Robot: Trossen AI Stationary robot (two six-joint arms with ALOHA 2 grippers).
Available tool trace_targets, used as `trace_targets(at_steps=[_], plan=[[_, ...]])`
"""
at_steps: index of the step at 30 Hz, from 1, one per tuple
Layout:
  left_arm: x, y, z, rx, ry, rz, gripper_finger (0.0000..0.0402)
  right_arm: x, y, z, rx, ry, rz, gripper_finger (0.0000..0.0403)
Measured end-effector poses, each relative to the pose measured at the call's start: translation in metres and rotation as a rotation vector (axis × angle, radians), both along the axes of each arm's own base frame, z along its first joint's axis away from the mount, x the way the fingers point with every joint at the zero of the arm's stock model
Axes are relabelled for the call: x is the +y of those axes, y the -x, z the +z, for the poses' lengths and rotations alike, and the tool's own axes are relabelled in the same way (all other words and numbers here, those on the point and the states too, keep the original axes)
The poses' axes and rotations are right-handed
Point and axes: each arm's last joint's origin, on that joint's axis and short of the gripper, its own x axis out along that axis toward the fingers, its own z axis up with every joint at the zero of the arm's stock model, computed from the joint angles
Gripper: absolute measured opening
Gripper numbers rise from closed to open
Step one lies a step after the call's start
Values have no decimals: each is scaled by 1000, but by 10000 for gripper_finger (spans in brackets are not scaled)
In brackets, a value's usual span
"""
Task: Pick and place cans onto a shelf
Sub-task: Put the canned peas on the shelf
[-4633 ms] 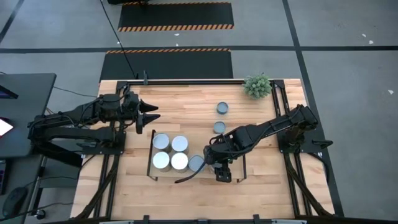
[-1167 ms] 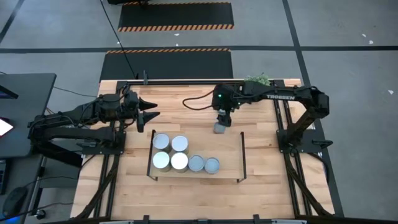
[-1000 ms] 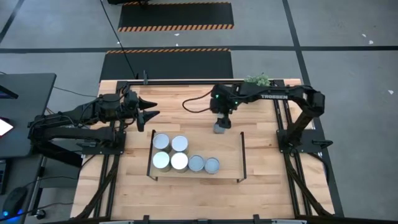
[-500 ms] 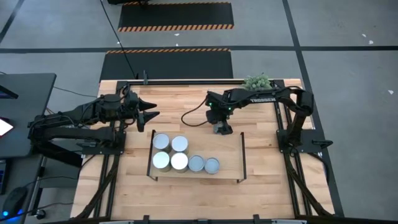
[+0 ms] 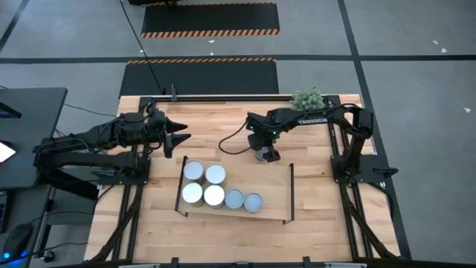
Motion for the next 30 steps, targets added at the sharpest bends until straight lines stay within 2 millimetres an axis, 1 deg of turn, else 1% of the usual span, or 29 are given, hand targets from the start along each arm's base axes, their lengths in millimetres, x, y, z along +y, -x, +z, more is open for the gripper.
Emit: trace_targets(at_steps=[9,12,14,19,25,30], plan=[[-1,0,0,0,6,-21,220,-1,-1,0,-14,14,36,390],[-1,0,0,0,6,-21,219,-5,-2,-6,-5,16,46,383],[-1,0,0,-1,6,-20,220,-7,-3,-11,4,16,51,375],[-1,0,0,0,6,-21,220,-8,-4,-14,6,16,51,349],[-1,0,0,1,5,-20,220,-8,-6,-15,-2,22,50,297],[-1,0,0,1,5,-21,220,-9,-7,-13,-12,45,41,291]])
